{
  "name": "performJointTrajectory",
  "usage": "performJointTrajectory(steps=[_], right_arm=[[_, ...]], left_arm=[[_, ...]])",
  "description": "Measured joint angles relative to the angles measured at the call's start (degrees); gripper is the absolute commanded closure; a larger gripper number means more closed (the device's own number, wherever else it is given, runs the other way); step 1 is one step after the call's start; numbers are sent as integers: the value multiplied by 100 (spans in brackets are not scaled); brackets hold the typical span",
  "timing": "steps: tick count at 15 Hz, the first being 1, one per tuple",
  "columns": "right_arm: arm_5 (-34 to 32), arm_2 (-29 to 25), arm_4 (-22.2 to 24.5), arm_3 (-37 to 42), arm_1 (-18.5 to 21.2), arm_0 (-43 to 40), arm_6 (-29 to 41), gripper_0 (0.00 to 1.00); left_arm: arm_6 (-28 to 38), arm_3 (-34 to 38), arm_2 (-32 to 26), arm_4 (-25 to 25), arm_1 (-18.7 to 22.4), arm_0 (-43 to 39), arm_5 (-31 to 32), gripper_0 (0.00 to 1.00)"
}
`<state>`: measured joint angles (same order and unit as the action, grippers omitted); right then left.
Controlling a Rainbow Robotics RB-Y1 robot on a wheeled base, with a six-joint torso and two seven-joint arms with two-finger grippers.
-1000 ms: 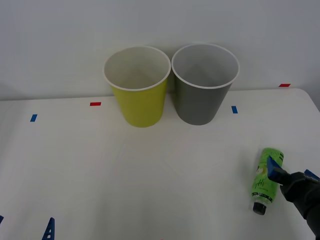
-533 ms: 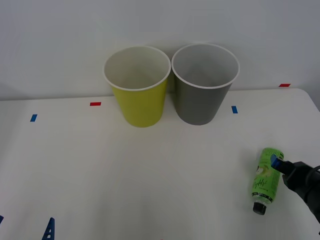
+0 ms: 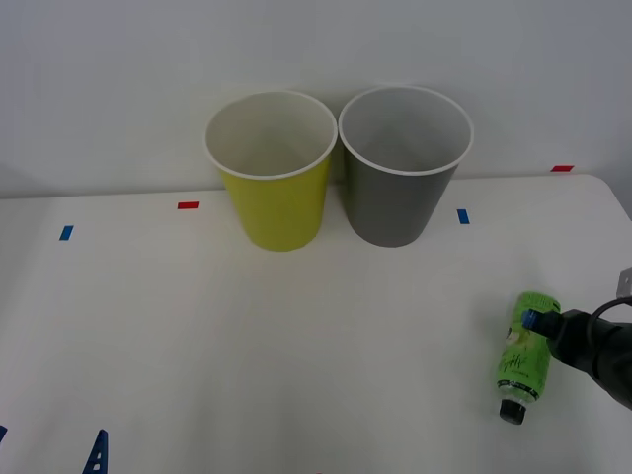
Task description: Put cans in the gray bin and PET bottles in the light green bin.
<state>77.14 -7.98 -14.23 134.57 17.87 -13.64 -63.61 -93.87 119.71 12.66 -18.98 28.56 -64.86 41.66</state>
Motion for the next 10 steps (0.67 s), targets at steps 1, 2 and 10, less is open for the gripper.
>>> performJointTrajectory(steps=[1, 2, 10], right_arm=[[137, -46, -52, -144, 9, 162, -149, 0], [315, -63, -80, -173, 13, 281, -224, 0], [1038, -116, -141, -459, 66, 817, -48, 0]], left_arm=[[0, 0, 0, 0, 0, 0, 0, 0], [0, 0, 0, 0, 0, 0, 0, 0], [0, 0, 0, 0, 0, 0, 0, 0]])
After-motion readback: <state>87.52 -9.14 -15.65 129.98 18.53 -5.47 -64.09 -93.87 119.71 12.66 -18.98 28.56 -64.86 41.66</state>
